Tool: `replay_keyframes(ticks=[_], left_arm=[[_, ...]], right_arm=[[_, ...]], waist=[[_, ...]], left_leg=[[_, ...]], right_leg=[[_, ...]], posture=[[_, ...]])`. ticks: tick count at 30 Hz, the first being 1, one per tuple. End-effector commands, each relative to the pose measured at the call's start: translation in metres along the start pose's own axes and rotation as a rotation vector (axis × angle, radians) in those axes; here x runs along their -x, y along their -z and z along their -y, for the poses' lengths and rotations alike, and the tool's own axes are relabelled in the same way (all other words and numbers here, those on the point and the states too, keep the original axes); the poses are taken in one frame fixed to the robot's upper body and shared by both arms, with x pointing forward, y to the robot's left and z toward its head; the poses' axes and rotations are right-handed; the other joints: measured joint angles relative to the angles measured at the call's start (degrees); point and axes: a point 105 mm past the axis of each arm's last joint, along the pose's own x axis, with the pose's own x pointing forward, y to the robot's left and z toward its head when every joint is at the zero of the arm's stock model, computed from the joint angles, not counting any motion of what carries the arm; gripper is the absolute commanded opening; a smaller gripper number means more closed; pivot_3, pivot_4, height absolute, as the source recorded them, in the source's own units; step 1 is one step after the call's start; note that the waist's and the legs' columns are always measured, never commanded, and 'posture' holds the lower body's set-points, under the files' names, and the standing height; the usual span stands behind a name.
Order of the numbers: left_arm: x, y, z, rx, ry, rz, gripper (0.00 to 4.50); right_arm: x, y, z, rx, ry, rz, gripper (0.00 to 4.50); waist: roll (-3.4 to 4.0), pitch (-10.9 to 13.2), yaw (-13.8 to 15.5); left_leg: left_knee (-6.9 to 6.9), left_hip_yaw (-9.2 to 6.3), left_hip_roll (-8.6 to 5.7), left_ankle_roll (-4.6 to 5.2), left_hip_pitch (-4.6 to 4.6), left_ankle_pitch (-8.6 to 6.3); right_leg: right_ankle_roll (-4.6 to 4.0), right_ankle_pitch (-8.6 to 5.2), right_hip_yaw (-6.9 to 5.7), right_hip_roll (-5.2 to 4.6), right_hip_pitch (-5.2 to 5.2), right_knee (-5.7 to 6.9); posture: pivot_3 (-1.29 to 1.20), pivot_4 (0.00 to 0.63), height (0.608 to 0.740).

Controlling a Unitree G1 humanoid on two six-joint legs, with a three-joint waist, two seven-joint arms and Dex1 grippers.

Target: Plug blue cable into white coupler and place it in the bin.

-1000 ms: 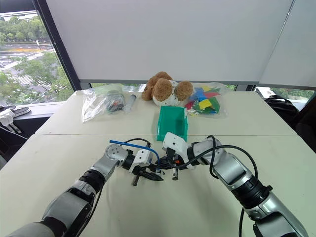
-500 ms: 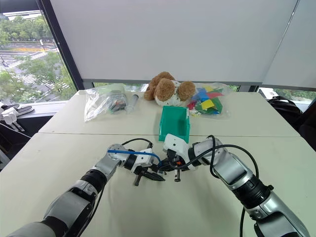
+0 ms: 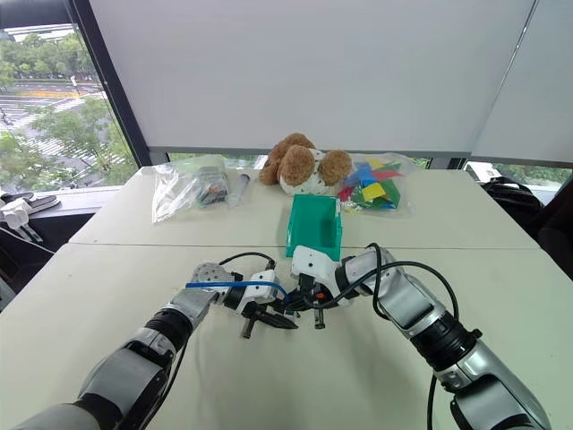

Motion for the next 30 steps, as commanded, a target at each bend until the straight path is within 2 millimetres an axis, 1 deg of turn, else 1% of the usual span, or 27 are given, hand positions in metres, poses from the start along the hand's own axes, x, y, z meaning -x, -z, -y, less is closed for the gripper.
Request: replay_keyframes(ticks=[1,3,6,8,9,10,11,13,15,16,17,20,21,22,23,25,26,27,30], left_arm=[[0.003,0.003,0.001,0.019,-0.005,-0.015,0.38],[0.008,0.002,-0.002,0.032,-0.023,-0.008,1.43],[0.019,-0.002,-0.005,0.047,-0.043,0.005,2.75],[0.039,-0.012,-0.009,0.048,-0.087,0.041,3.86],[0.048,-0.016,-0.009,0.05,-0.101,0.056,4.31],[0.058,-0.02,-0.009,0.052,-0.119,0.068,4.42],[0.063,-0.023,-0.008,0.054,-0.129,0.074,4.42],[0.08,-0.027,-0.008,0.063,-0.172,0.086,4.42],[0.095,-0.03,-0.01,0.073,-0.231,0.095,4.42],[0.098,-0.031,-0.01,0.077,-0.247,0.097,4.42],[0.104,-0.031,-0.011,0.084,-0.279,0.101,4.42],[0.118,-0.032,-0.016,0.103,-0.379,0.122,4.42],[0.12,-0.032,-0.017,0.108,-0.402,0.128,4.42],[0.121,-0.033,-0.018,0.112,-0.414,0.132,4.42],[0.122,-0.032,-0.019,0.13,-0.444,0.143,4.42],[0.124,-0.032,-0.018,0.167,-0.482,0.166,4.42],[0.125,-0.034,-0.018,0.181,-0.496,0.182,4.42],[0.125,-0.036,-0.017,0.192,-0.506,0.198,4.42],[0.126,-0.041,-0.014,0.218,-0.525,0.223,4.42]], right_arm=[[-0.01,0.022,-0.01,-0.102,-0.029,-0.052,0.0],[-0.007,0.017,-0.008,-0.108,-0.016,-0.03,0.0],[-0.002,0.011,-0.005,-0.116,0.007,-0.009,0.0],[0.003,0.005,0.0,-0.123,0.04,0.02,0.0],[0.005,0.003,0.002,-0.125,0.05,0.028,0.0],[0.007,0.002,0.002,-0.126,0.056,0.034,0.0],[0.007,0.001,0.003,-0.126,0.058,0.036,0.0],[0.013,-0.006,0.007,-0.124,0.079,0.063,0.0],[0.025,-0.02,0.019,-0.129,0.129,0.121,0.0],[0.028,-0.024,0.022,-0.133,0.145,0.139,0.0],[0.037,-0.031,0.032,-0.13,0.185,0.165,0.0],[0.064,-0.048,0.071,-0.149,0.339,0.229,0.0],[0.071,-0.05,0.082,-0.154,0.383,0.237,0.0],[0.074,-0.05,0.089,-0.157,0.408,0.24,0.0],[0.082,-0.05,0.106,-0.182,0.479,0.246,0.0],[0.093,-0.049,0.133,-0.252,0.581,0.27,0.0],[0.095,-0.047,0.145,-0.314,0.616,0.288,0.0],[0.093,-0.044,0.153,-0.367,0.631,0.299,0.0],[0.075,-0.039,0.163,-0.466,0.603,0.322,0.0]], waist=[[0.0,0.0,0.0],[0.0,0.0,-0.1],[0.0,0.0,-0.3],[0.0,0.0,-0.5],[-0.01,0.0,-0.7],[0.01,0.0,-1.0],[0.01,0.0,-1.1],[0.03,0.1,-1.0],[0.04,0.1,-0.9],[0.05,0.1,-1.0],[0.06,0.1,-1.0],[0.19,0.2,-1.2],[0.19,0.2,-1.1],[0.19,0.2,-1.1],[0.19,0.2,-1.1],[0.2,0.2,-1.2],[0.2,0.2,-1.3],[0.2,0.2,-1.3],[0.21,0.2,-1.5]], left_leg=[[0.0,0.0,0.0,0.0,0.0,0.0],[0.0,0.0,0.0,0.0,-0.01,0.0],[-0.01,-0.01,0.02,0.0,-0.04,0.0],[-0.02,-0.01,0.02,0.0,-0.06,0.0],[-0.02,-0.01,0.03,0.0,-0.11,0.0],[-0.02,-0.03,0.03,0.0,-0.18,0.0],[-0.02,-0.03,0.03,0.0,-0.21,0.0],[-0.03,-0.04,0.02,-0.01,-0.22,0.0],[-0.03,-0.05,0.0,-0.01,-0.22,0.0],[-0.03,-0.05,-0.02,-0.01,-0.22,0.0],[-0.03,-0.05,-0.04,-0.01,-0.24,0.0],[-0.03,-0.02,-0.05,-0.01,-0.25,0.0],[-0.03,-0.01,-0.05,-0.02,-0.25,0.0],[-0.05,0.0,-0.05,-0.03,-0.26,0.01],[-0.1,-0.01,-0.03,-0.03,-0.25,0.01],[-0.19,0.0,-0.03,-0.03,-0.24,0.01],[-0.21,0.04,-0.03,-0.04,-0.25,0.01],[-0.23,0.06,-0.03,-0.04,-0.25,0.02],[-0.26,0.09,-0.04,-0.06,-0.25,0.02]], right_leg=[[0.0,0.0,0.0,0.0,0.0,0.0],[0.0,0.0,0.0,0.0,-0.01,0.0],[0.0,0.0,0.0,0.0,-0.06,0.02],[0.0,0.0,0.0,0.0,-0.1,0.02],[0.0,0.0,0.01,0.0,-0.15,0.02],[0.0,0.0,0.0,0.0,-0.22,0.02],[0.0,0.0,0.01,-0.02,-0.27,0.04],[-0.01,0.0,0.01,-0.03,-0.27,0.04],[-0.01,0.0,0.01,-0.07,-0.26,0.02],[-0.01,0.0,0.01,-0.1,-0.26,0.01],[-0.01,0.0,0.01,-0.13,-0.27,0.0],[0.0,0.01,0.01,-0.15,-0.31,0.01],[0.0,0.01,0.02,-0.15,-0.33,0.02],[0.0,0.01,0.02,-0.15,-0.36,0.05],[-0.01,0.01,0.01,-0.12,-0.37,0.05],[-0.01,0.01,0.01,-0.12,-0.4,0.05],[-0.01,0.01,0.01,-0.13,-0.42,0.05],[-0.01,0.01,0.02,-0.13,-0.43,0.04],[-0.01,0.01,0.04,-0.15,-0.45,0.04]], posture=[[0.0,0.15,0.74],[0.0,0.15,0.74],[0.0,0.15,0.74],[0.0,0.15,0.74],[0.0,0.15,0.74],[0.0,0.15,0.74],[0.0,0.15,0.74],[0.0,0.15,0.74],[0.0,0.15,0.74],[0.0,0.15,0.74],[0.0,0.15,0.74],[0.0,0.15,0.74],[0.0,0.15,0.74],[0.0,0.15,0.74],[0.0,0.15,0.74],[0.0,0.15,0.74],[0.0,0.15,0.74],[0.0,0.15,0.74],[0.0,0.15,0.74]])
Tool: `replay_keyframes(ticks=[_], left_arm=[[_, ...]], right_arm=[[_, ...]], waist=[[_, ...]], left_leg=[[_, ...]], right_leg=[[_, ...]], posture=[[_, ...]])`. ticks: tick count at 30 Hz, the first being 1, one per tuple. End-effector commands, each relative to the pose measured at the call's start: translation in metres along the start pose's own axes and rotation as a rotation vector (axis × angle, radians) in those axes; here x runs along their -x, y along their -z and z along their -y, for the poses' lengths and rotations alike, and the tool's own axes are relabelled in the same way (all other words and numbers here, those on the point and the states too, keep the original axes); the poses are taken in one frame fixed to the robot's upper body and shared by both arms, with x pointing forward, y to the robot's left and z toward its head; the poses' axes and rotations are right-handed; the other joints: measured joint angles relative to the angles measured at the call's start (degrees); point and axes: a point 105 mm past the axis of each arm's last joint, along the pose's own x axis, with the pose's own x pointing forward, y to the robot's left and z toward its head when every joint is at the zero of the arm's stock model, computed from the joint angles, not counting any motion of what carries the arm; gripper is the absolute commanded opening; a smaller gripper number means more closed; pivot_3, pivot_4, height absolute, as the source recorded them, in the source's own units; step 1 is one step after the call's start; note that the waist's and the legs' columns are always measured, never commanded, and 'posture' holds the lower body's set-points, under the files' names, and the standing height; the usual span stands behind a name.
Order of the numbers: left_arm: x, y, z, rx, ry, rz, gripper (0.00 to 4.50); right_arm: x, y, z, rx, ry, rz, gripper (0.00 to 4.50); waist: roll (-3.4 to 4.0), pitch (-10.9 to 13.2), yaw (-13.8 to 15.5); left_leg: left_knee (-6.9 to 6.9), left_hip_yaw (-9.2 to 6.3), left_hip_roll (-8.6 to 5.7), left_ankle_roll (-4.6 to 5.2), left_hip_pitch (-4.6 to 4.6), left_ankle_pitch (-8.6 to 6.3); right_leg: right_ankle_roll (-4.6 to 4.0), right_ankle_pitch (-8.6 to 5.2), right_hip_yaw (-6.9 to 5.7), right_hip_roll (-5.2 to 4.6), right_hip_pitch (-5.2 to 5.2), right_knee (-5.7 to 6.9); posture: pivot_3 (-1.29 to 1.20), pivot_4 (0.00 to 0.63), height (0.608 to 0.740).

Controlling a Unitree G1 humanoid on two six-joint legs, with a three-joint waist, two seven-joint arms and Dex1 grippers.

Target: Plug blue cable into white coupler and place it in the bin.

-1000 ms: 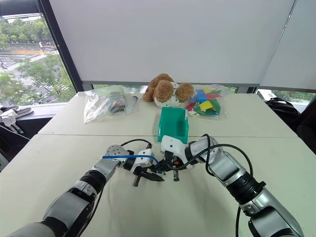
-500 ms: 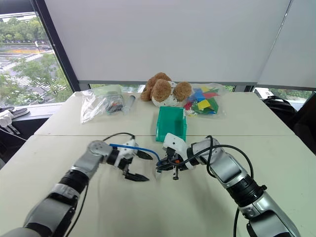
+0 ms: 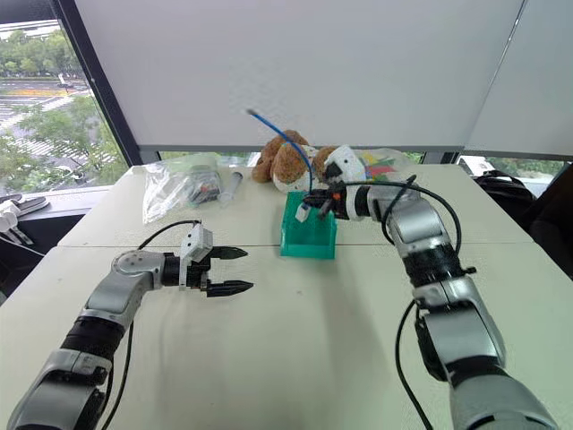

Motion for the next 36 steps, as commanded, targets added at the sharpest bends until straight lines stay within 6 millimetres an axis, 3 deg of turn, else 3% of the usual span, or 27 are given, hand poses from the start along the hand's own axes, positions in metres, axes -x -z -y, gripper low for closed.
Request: replay_keyframes(ticks=[1,7,8,10,15,17,21,24,26,30,34,36], left_arm=[[0.006,-0.02,-0.001,-0.005,-0.037,0.06,4.42],[0.006,-0.026,0.004,0.013,-0.06,0.079,4.42],[0.006,-0.027,0.004,0.016,-0.062,0.082,4.5],[0.006,-0.029,0.005,0.024,-0.066,0.092,4.5],[0.007,-0.035,0.008,0.045,-0.067,0.121,4.5],[0.007,-0.036,0.009,0.048,-0.067,0.123,4.5],[0.01,-0.04,0.008,0.059,-0.076,0.133,4.5],[0.014,-0.042,0.007,0.059,-0.087,0.13,4.5],[0.017,-0.043,0.006,0.058,-0.094,0.125,4.5],[0.027,-0.045,0.007,0.047,-0.107,0.103,4.5],[0.043,-0.05,0.0,0.029,-0.142,0.08,4.5],[0.047,-0.051,-0.001,0.027,-0.15,0.072,4.5]], right_arm=[[-0.017,-0.001,0.002,-0.076,0.003,0.025,0.0],[-0.037,0.035,0.006,-0.116,0.086,-0.087,0.0],[-0.038,0.038,0.006,-0.119,0.094,-0.094,0.8],[-0.038,0.039,0.008,-0.12,0.105,-0.096,1.66],[-0.034,0.028,0.014,-0.093,0.124,-0.075,4.38],[-0.027,0.014,0.023,-0.067,0.149,-0.046,4.46],[0.003,-0.036,0.039,-0.022,0.153,0.078,4.46],[0.032,-0.05,0.036,0.025,0.104,0.114,4.46],[0.054,-0.051,0.026,0.056,0.072,0.119,4.46],[0.099,-0.042,-0.024,0.105,-0.068,0.112,4.46],[0.139,-0.005,-0.065,0.168,-0.148,-0.012,4.46],[0.151,0.006,-0.076,0.145,-0.154,-0.043,4.46]], waist=[[0.01,0.0,-0.1],[0.05,0.0,-0.1],[0.06,0.0,-0.1],[0.08,0.0,-0.1],[0.22,0.1,-0.3],[0.22,0.1,-0.3],[0.28,0.2,0.0],[0.3,0.2,0.0],[0.26,0.2,0.3],[0.26,0.2,0.4],[0.25,0.2,0.4],[0.21,0.3,0.4]], left_leg=[[-0.02,0.0,0.0,0.0,0.0,0.0],[-0.05,0.01,-0.03,-0.06,0.0,0.03],[-0.05,0.01,-0.04,-0.07,0.0,0.03],[-0.05,0.01,-0.06,-0.09,-0.01,0.04],[-0.08,0.02,-0.06,-0.13,-0.01,0.06],[-0.14,0.02,-0.06,-0.17,-0.01,0.09],[-0.24,0.03,-0.07,-0.2,-0.02,0.11],[-0.31,0.03,-0.08,-0.2,-0.05,0.1],[-0.4,0.02,-0.08,-0.2,-0.05,0.1],[-0.56,0.02,-0.08,-0.19,-0.06,0.1],[-0.6,0.05,-0.08,-0.17,-0.1,0.1],[-0.6,0.03,-0.05,-0.17,-0.06,0.1]], right_leg=[[0.0,0.0,0.0,0.0,-0.01,0.0],[0.0,0.0,0.01,-0.04,-0.03,0.01],[0.0,0.0,0.01,-0.05,-0.03,0.01],[0.0,0.0,0.01,-0.09,-0.03,0.0],[0.0,0.0,0.01,-0.09,-0.07,0.01],[-0.01,0.0,0.01,-0.09,-0.1,0.01],[-0.01,0.0,0.01,-0.09,-0.14,0.0],[-0.01,0.0,0.01,-0.11,-0.15,-0.08],[-0.01,0.01,-0.01,-0.1,-0.16,-0.13],[0.0,0.01,-0.02,-0.13,-0.17,-0.21],[0.0,0.0,-0.02,-0.13,-0.24,-0.24],[0.0,0.0,-0.03,-0.1,-0.15,-0.29]], posture=[[0.0,0.15,0.74],[0.0,0.15,0.74],[0.0,0.15,0.74],[0.0,0.15,0.74],[0.0,0.15,0.74],[0.0,0.15,0.74],[0.0,0.15,0.74],[0.0,0.15,0.74],[0.0,0.15,0.74],[0.0,0.15,0.74],[0.0,0.15,0.74],[0.0,0.15,0.74]])
